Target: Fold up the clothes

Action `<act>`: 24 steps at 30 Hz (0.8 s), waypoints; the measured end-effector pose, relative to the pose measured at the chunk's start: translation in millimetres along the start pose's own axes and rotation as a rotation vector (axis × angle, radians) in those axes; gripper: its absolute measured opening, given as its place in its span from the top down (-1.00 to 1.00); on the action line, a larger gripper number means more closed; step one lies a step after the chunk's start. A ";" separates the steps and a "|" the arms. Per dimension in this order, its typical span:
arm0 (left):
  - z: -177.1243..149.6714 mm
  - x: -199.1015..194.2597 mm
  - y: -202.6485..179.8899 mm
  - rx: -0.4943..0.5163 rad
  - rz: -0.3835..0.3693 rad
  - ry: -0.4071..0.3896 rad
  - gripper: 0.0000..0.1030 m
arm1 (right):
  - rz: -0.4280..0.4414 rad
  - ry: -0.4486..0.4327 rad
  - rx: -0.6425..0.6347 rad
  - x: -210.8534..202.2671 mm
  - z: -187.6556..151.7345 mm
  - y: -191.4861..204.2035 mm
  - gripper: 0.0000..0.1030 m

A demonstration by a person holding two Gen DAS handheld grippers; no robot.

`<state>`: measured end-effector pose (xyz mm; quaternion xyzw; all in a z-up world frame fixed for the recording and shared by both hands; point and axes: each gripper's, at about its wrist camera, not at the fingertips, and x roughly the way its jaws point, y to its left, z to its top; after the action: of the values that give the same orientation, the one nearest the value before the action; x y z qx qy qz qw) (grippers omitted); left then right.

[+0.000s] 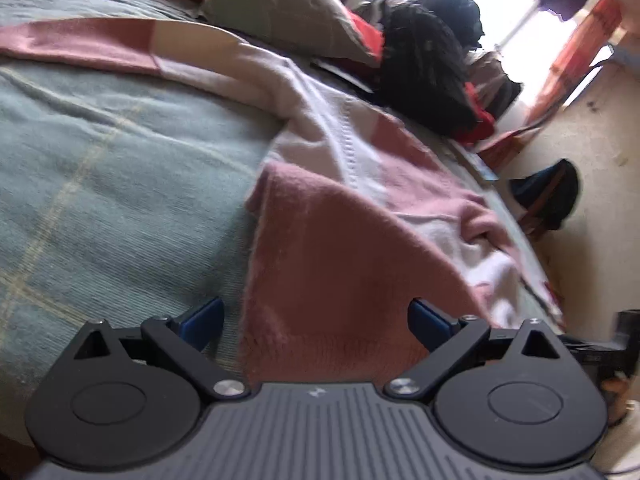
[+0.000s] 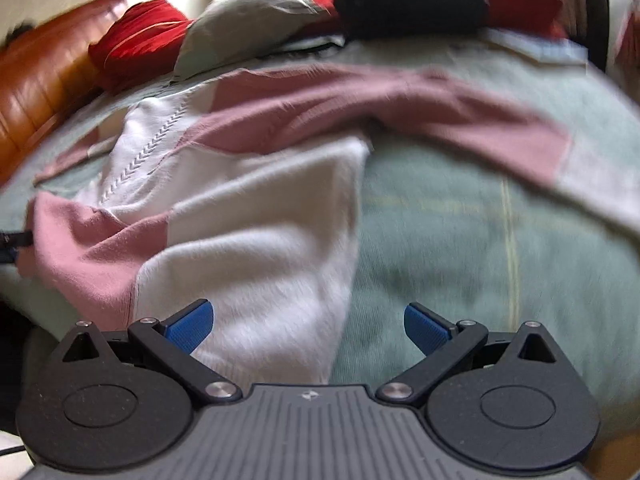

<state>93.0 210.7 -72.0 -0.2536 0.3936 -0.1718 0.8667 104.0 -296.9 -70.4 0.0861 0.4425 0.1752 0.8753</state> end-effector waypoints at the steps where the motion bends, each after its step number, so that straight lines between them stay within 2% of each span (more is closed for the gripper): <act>1: -1.2 -1.3 1.7 -0.004 -0.046 0.012 -0.91 | 0.035 0.000 0.032 0.1 -2.7 -7.2 -1.00; 4: -0.7 -2.1 11.0 -0.034 -0.102 0.015 -0.91 | 0.147 -0.014 0.109 -0.9 -5.5 -23.3 -1.00; 7: 9.7 3.5 24.7 -0.101 -0.152 0.002 -0.91 | 0.295 -0.010 0.198 9.6 2.3 -38.4 -1.00; 9: 19.5 12.8 32.4 -0.145 -0.192 0.007 -0.92 | 0.351 0.007 0.244 22.0 12.2 -46.7 -1.00; 12: 24.6 27.0 33.4 -0.158 -0.248 0.031 -0.96 | 0.426 0.012 0.316 34.4 23.9 -55.0 -1.00; 16: 15.5 24.2 28.4 -0.155 -0.297 0.060 -0.96 | 0.511 0.041 0.385 35.3 22.5 -59.4 -1.00; 17: 10.3 20.3 28.7 -0.149 -0.306 0.064 -0.96 | 0.554 0.066 0.376 32.9 16.1 -57.9 -1.00; 20: 0.7 14.3 32.4 -0.117 -0.309 0.053 -0.93 | 0.609 0.071 0.362 30.5 -2.2 -58.5 -1.00; 24: 13.5 28.1 39.9 -0.167 -0.289 0.012 -0.83 | 0.663 0.040 0.425 43.8 8.0 -69.5 -1.00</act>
<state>125.1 233.3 -104.1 -0.3778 0.3713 -0.2626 0.8065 150.5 -344.3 -119.4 0.4001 0.4340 0.3545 0.7252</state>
